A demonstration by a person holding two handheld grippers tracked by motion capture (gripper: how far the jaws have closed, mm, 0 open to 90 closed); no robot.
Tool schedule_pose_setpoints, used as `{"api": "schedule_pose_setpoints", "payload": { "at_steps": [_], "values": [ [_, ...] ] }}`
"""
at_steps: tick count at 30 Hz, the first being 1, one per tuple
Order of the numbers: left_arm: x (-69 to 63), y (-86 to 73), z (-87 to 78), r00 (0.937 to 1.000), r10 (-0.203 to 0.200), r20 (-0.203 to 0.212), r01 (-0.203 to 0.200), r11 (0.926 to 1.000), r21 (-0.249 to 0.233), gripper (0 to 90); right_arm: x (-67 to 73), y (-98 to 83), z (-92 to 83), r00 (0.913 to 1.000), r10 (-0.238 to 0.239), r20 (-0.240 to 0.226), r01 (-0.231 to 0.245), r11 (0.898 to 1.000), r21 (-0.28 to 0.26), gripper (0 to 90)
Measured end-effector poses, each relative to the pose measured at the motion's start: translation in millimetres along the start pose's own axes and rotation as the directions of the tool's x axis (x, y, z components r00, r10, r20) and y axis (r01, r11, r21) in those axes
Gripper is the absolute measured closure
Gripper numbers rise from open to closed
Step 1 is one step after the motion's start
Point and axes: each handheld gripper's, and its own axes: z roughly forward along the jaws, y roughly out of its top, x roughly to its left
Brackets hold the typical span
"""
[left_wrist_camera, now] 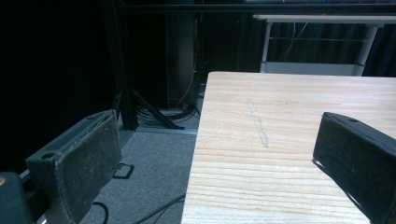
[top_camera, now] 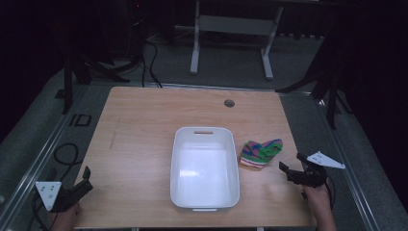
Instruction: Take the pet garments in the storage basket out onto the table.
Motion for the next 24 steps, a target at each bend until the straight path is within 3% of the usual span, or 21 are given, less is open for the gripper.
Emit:
{"api": "schedule_pose_setpoints", "payload": {
  "at_steps": [4,10,15,19,24],
  "values": [
    [-0.1,0.0,0.0,1.0000,0.000,0.000,0.000,1.0000,0.000,1.3,-2.3,-14.0,-9.0,0.9990,0.016,0.042,-0.014,0.999,-0.030,10.7],
    [-0.3,0.0,-0.1,1.0000,0.001,-0.001,-0.001,1.0000,0.000,1.3,-2.4,-32.3,-15.6,0.9985,0.028,0.048,-0.027,0.999,-0.019,10.7],
    [-0.6,0.0,-0.3,1.0000,0.003,-0.002,-0.003,1.0000,-0.002,1.3,2.1,-43.3,-19.3,0.9931,0.015,0.116,-0.011,0.999,-0.037,10.7],
    [-0.6,0.0,-0.1,1.0000,0.002,-0.002,-0.002,1.0000,-0.001,1.3,2.9,-50.5,-22.4,0.9844,0.023,0.175,-0.013,0.998,-0.059,10.7],
    [-0.7,0.0,-0.1,1.0000,0.004,-0.001,-0.004,1.0000,-0.001,1.3,1.4,-54.7,-27.9,0.9612,0.035,0.274,-0.006,0.995,-0.104,10.7]
  ]
}}
